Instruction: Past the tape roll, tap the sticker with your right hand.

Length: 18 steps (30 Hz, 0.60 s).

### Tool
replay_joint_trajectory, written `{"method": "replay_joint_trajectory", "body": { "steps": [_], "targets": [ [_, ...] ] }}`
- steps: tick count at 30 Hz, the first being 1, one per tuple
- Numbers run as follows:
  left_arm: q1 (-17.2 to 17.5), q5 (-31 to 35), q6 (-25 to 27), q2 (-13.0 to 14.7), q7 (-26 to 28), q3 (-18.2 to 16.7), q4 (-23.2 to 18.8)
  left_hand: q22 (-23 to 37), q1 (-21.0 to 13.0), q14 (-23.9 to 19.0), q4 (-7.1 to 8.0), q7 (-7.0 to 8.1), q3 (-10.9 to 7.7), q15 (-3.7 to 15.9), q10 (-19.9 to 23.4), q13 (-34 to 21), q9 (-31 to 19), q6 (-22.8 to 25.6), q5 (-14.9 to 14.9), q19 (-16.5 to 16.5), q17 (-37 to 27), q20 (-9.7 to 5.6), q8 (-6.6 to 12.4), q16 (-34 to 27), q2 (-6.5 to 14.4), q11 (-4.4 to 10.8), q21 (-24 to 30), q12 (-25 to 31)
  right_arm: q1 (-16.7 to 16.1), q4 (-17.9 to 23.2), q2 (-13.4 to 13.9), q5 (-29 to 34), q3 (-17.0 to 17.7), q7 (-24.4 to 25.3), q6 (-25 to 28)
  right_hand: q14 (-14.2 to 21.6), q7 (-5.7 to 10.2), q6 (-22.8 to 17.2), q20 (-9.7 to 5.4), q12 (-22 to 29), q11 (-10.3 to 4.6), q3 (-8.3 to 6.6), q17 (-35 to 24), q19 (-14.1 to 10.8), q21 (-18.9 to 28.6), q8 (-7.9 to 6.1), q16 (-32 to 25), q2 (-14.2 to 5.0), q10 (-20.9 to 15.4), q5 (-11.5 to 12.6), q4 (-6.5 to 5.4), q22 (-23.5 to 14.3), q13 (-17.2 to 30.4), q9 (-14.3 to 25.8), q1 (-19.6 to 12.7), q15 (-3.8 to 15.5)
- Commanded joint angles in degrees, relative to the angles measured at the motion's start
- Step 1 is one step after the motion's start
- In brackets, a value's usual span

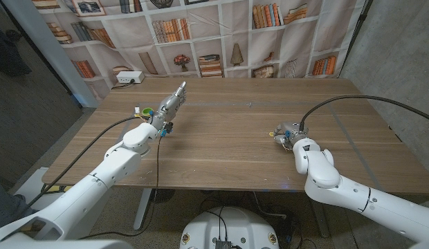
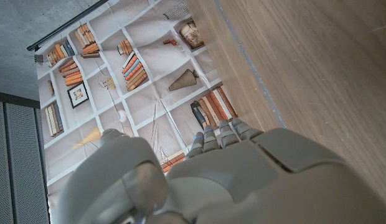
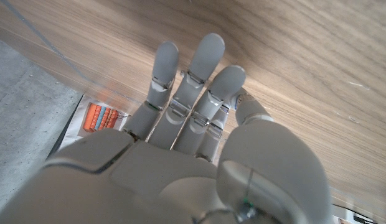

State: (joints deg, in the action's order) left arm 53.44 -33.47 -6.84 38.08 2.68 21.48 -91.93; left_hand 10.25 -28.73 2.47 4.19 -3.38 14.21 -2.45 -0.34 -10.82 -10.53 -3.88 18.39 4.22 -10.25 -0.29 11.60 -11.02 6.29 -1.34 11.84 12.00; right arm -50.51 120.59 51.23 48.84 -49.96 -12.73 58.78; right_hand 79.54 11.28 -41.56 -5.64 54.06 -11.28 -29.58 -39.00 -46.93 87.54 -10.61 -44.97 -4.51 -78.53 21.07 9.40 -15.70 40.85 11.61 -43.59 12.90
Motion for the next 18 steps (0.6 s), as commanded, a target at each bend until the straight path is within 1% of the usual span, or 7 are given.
{"method": "replay_joint_trajectory", "body": {
  "steps": [1, 8, 9, 11, 12, 14, 18],
  "targets": [
    [-0.5, -0.1, 0.0, -0.2, -0.5, 0.1, 0.7, 0.3, -0.3, -0.3, -0.02, -0.17, 0.51, 0.06, 0.3, -0.1, -0.3, 0.2, -0.1, 0.4, -0.3, 0.36, -0.03, 0.1, 0.4, 0.12, 0.0, 0.0, 1.4, -1.1, -0.5, 0.9, -1.2, -1.3, 0.7, 0.3, -0.15, -0.5, -6.57, 0.8, -0.1, -0.47, 0.0, -0.3, 0.5, -0.09, -0.6, -0.09, -0.5, 0.5, -0.02, 0.2, 0.1, 0.1, 0.4, 0.12],
    [-0.3, -0.5, -1.1, -0.6, -0.7, -0.2, 1.5, 0.3, -0.3, -0.3, 0.0, -0.09, 0.57, 0.05, 0.3, -0.1, -0.3, 0.3, -0.1, 0.4, -0.3, 0.43, -0.03, 0.1, 0.4, 0.06, -0.1, 0.0, 2.4, -1.5, -0.8, 1.8, -2.0, -2.4, 1.0, 0.3, -0.17, -0.6, -6.55, 0.7, -0.12, -0.85, 0.3, -0.3, 0.8, -0.09, -0.9, 0.0, 0.2, 0.7, 0.0, 0.4, -0.3, 0.1, 0.5, 0.12],
    [-0.3, -0.5, -1.1, -0.6, -0.7, -0.2, 1.5, 0.3, -0.3, -0.3, 0.0, -0.09, 0.58, 0.07, 0.4, -0.1, -0.3, 0.3, -0.1, 0.4, -0.3, 0.45, -0.03, 0.1, 0.4, 0.08, -0.1, 0.0, 2.4, -1.3, -0.8, 2.1, -2.0, -2.4, 1.1, 0.3, -0.11, -0.6, -6.56, 1.2, -0.11, -0.88, 0.5, -0.3, 0.9, -0.08, -0.9, 0.01, -0.2, 0.7, 0.0, 0.5, 0.1, 0.1, 0.5, 0.12],
    [-0.4, -0.4, -1.2, -0.5, -0.8, -0.2, 1.6, 0.3, -0.3, -0.3, 0.0, -0.05, 0.59, 0.09, 0.4, -0.1, -0.3, 0.3, -0.1, 0.4, -0.3, 0.48, -0.03, 0.1, 0.4, 0.12, -0.1, 0.0, 2.2, -0.8, -0.6, 2.3, -1.7, -2.2, 1.3, 0.3, -0.15, -0.6, -6.57, 1.5, -0.13, -1.01, 0.4, -0.3, 1.0, -0.08, -1.1, 0.06, -0.4, 0.8, 0.02, 0.5, 0.3, 0.1, 0.5, 0.12],
    [-0.4, -0.4, -1.2, -0.6, -0.8, -0.2, 1.7, 0.3, -0.3, -0.2, 0.01, -0.05, 0.6, 0.09, 0.4, -0.1, -0.3, 0.3, -0.1, 0.4, -0.3, 0.46, -0.04, 0.2, 0.4, 0.11, -0.1, 0.0, 2.1, -0.5, -0.6, 2.3, -1.5, -2.1, 1.5, 0.3, -0.47, -0.8, -6.57, 1.3, -0.15, -1.07, 0.5, -0.3, 1.0, -0.14, -1.2, 0.06, 0.2, 0.8, 0.0, 0.7, 0.0, 0.1, 0.5, 0.11],
    [-0.5, -0.4, -1.3, -0.6, -0.8, -0.2, 1.8, 0.3, -0.3, -0.2, 0.01, -0.08, 0.6, 0.09, 0.4, -0.1, -0.3, 0.3, -0.1, 0.4, -0.3, 0.45, -0.04, 0.2, 0.4, 0.11, -0.1, 0.0, 1.9, 0.0, -0.4, 2.5, -1.2, -1.8, 1.7, 0.3, -0.08, -0.7, -6.57, 1.2, -0.13, -1.18, 0.6, -0.3, 1.1, -0.07, -1.3, 0.15, 0.2, 0.9, 0.06, 0.6, -0.2, 0.1, 0.5, 0.11],
    [-0.8, -0.5, -1.7, -0.7, -1.5, -0.1, 2.3, 0.3, -0.3, -0.2, 0.02, -0.09, 0.63, 0.08, 0.5, -0.1, -0.3, 0.4, -0.1, 0.4, -0.3, 0.47, -0.03, 0.2, 0.4, 0.16, -0.1, 0.0, 1.3, 1.1, -0.4, 3.0, -0.4, -0.5, 1.8, 0.1, -0.09, -0.8, -6.54, 0.9, -0.07, -1.28, 1.1, -0.5, 1.4, -0.14, -1.2, 0.15, 0.6, 0.9, -0.01, 0.5, -0.8, 0.1, 0.7, 0.13]
  ]
}}
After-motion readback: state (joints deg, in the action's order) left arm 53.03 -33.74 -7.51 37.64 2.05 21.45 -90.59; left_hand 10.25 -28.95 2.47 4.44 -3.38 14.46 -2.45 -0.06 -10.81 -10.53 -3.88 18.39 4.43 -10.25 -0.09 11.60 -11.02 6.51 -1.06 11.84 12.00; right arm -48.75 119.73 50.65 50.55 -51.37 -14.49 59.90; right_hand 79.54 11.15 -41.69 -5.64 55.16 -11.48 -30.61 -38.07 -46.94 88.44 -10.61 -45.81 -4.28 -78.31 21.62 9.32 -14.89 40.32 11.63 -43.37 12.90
